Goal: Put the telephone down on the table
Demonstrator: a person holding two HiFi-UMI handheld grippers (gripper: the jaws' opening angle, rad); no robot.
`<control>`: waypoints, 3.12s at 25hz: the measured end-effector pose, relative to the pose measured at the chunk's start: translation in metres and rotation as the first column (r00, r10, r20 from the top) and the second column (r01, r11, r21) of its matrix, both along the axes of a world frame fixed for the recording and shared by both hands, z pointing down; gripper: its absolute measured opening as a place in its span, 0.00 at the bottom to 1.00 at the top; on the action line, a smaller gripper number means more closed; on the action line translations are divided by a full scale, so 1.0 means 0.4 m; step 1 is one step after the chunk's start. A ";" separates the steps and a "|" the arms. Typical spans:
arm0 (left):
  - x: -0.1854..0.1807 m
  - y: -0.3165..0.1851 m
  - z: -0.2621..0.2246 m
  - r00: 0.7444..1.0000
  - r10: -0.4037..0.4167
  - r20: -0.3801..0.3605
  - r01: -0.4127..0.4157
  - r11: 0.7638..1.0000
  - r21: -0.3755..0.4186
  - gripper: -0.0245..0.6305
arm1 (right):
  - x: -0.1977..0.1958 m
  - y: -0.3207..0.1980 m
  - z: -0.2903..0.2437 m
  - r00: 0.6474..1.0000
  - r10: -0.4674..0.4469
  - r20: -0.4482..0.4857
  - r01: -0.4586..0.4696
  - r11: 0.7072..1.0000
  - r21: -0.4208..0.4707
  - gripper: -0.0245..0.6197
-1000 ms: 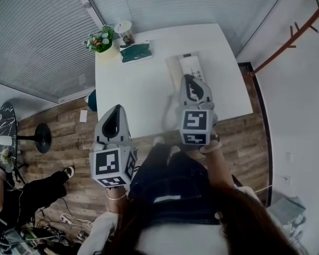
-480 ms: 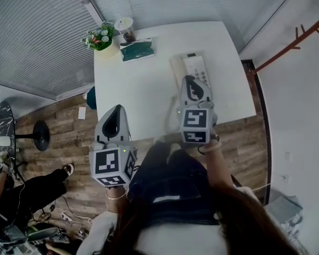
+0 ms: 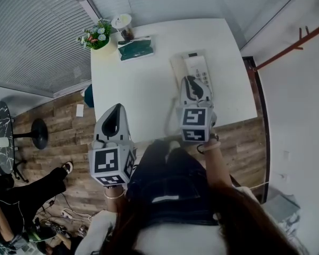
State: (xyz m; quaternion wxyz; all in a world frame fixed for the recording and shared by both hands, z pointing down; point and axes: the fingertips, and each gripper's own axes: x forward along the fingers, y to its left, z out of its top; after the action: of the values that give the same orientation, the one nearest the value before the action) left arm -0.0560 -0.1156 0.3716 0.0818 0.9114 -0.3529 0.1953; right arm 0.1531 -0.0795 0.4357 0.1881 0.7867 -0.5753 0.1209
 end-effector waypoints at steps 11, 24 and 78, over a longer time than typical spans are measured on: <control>0.033 -0.026 0.032 0.999 0.017 0.029 -0.017 0.999 -0.030 0.04 | 0.020 -0.035 0.069 0.999 -0.019 0.033 0.021 0.998 -0.058 0.19; 0.059 -0.045 0.056 0.998 0.038 0.058 -0.036 0.998 -0.047 0.04 | 0.029 -0.050 0.142 0.998 -0.030 0.058 0.037 0.991 -0.125 0.31; 0.026 -0.173 0.101 0.983 0.113 0.146 -0.105 0.992 -0.063 0.04 | 0.069 -0.086 0.367 0.974 0.155 0.168 -0.109 0.960 -0.257 0.41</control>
State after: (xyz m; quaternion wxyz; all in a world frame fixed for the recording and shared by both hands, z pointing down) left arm -0.0458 -0.1849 0.4120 0.0695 0.9096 -0.3020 0.2767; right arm 0.1806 -0.1140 0.5826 0.2210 0.7792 -0.5171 0.2768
